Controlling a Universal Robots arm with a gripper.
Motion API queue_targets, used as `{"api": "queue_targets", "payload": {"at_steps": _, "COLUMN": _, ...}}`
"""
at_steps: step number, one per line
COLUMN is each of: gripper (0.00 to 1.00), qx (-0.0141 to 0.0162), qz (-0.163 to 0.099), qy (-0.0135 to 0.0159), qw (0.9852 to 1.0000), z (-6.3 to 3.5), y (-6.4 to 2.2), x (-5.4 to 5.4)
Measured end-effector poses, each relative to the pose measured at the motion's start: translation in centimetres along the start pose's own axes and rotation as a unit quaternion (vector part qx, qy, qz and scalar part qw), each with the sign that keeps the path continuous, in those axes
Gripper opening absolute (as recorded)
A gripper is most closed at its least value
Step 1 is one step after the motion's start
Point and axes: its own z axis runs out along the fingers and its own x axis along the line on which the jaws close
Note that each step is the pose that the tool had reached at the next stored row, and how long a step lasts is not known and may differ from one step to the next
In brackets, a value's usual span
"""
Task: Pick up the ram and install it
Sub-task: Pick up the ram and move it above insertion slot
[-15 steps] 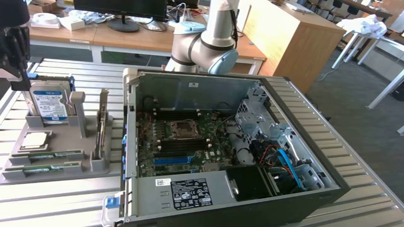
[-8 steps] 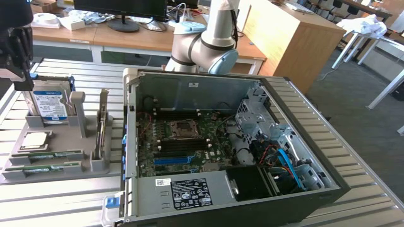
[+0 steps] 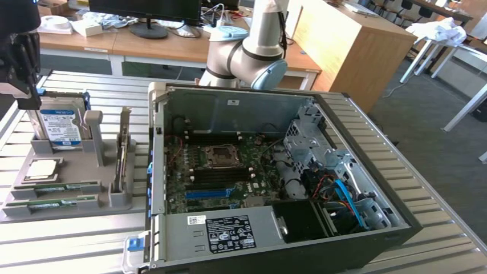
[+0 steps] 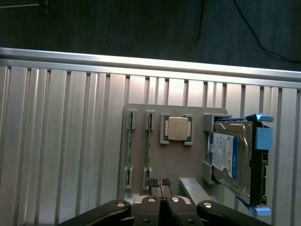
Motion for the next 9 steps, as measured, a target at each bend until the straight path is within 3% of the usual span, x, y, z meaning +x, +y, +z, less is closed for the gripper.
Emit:
{"api": "queue_targets", "payload": {"at_steps": 4, "gripper": 0.11, "qx": 0.0, "qz": 0.0, "qy": 0.0, "qw": 1.0, "z": 0.0, "y": 0.0, "x": 0.0}}
{"api": "queue_targets", "payload": {"at_steps": 9, "gripper": 0.3, "qx": 0.0, "qz": 0.0, "qy": 0.0, "qw": 1.0, "z": 0.0, "y": 0.0, "x": 0.0}}
